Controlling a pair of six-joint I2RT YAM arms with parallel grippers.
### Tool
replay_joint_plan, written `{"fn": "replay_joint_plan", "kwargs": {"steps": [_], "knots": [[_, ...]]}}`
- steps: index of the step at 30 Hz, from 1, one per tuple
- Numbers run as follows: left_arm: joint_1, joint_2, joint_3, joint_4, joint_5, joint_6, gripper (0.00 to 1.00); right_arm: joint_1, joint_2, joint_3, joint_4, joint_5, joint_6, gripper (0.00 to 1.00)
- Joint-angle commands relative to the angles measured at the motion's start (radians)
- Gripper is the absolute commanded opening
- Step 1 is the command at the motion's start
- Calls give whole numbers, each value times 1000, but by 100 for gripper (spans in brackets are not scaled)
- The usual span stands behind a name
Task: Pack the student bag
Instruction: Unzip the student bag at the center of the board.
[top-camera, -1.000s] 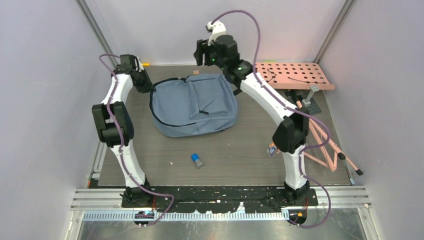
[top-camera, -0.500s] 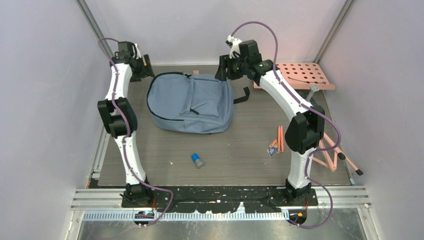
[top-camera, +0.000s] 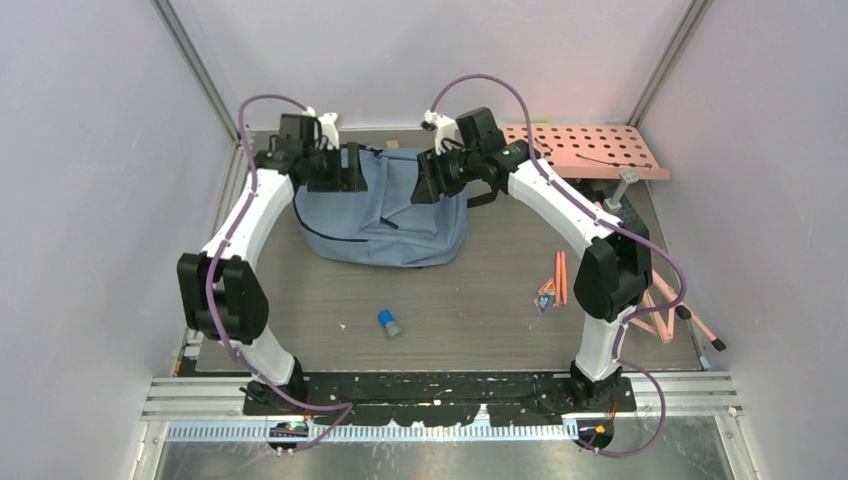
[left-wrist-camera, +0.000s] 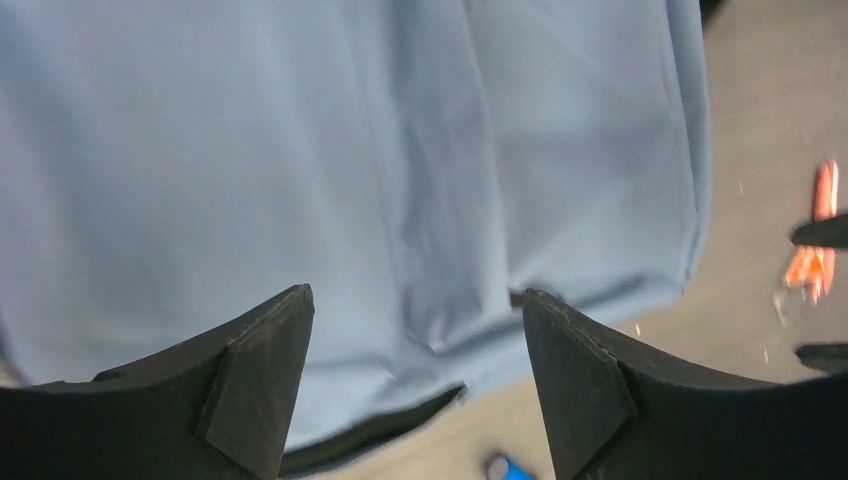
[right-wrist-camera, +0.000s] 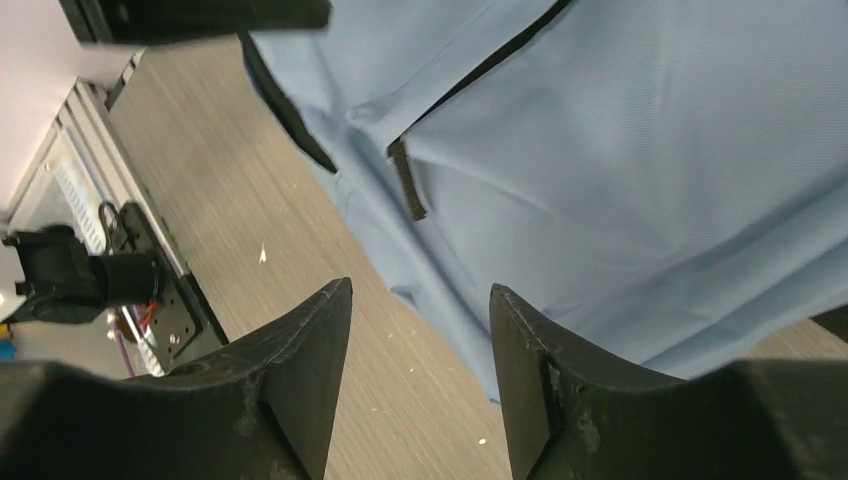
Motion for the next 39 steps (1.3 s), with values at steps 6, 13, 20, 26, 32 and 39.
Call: {"fn": "replay_joint_plan", "kwargs": {"steps": [6,13,20,26,32,39], "knots": [[-138,-147,-315,114,95,8,77,123,-47,-86,141,79,-61,58],[-167,-181,-392,201,-104,52,76,160,5,-90,169,127,-80,62],[-167,-150,-379,258,-75,56,64,179,43,-77,190,168,-90,62],[-167,-122,-378,272,-15,72,56,190,112,-26,168,194,-120,62],[-167,-116,-391,277,-1,73,36,206,159,7,170,242,-129,60],[-167,-113,-411,279,-9,62,21,213,196,17,176,294,-126,55]]}}
